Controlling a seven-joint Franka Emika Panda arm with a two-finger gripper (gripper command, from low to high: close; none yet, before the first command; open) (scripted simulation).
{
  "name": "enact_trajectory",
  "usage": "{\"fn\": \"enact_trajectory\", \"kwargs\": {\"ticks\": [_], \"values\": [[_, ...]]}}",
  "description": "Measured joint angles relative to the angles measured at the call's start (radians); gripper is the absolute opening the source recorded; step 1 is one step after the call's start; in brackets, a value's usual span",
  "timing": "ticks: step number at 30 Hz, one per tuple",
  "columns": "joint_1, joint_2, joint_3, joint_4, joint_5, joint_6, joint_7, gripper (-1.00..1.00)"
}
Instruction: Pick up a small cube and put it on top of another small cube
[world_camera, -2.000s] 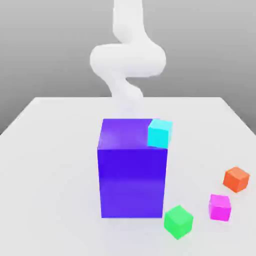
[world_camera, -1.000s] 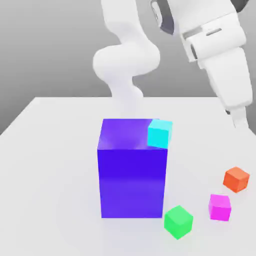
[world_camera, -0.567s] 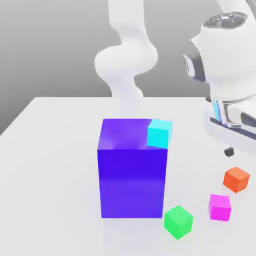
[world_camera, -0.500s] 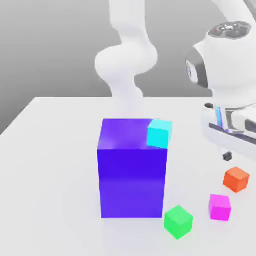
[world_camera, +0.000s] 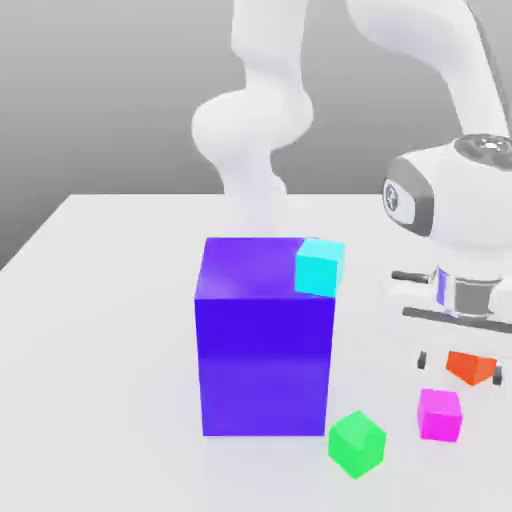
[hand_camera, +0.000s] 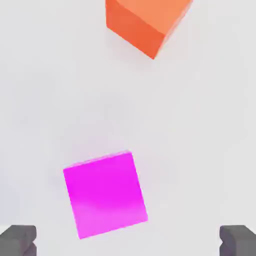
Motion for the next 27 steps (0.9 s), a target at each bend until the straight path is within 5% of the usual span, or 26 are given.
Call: {"fn": "enact_trajectory", "kwargs": {"ticks": [3, 9, 10, 17, 24, 27], "values": [[0.008, 0.035, 0.002, -0.007, -0.048, 0.04, -0.042, 0.0], [-0.067, 0.185, 0.1, 0.025, 0.04, 0.158, -0.123, 0.0], [-0.084, 0.209, 0.12, 0.03, 0.055, 0.176, -0.134, -1.0], [-0.087, 0.213, 0.123, 0.031, 0.059, 0.178, -0.138, -1.0], [-0.013, 0.046, 0.024, -0.007, -0.062, 0.051, -0.046, -1.0], [-0.037, 0.002, 0.055, -0.009, 0.058, -0.006, -0.079, -1.0]]}}
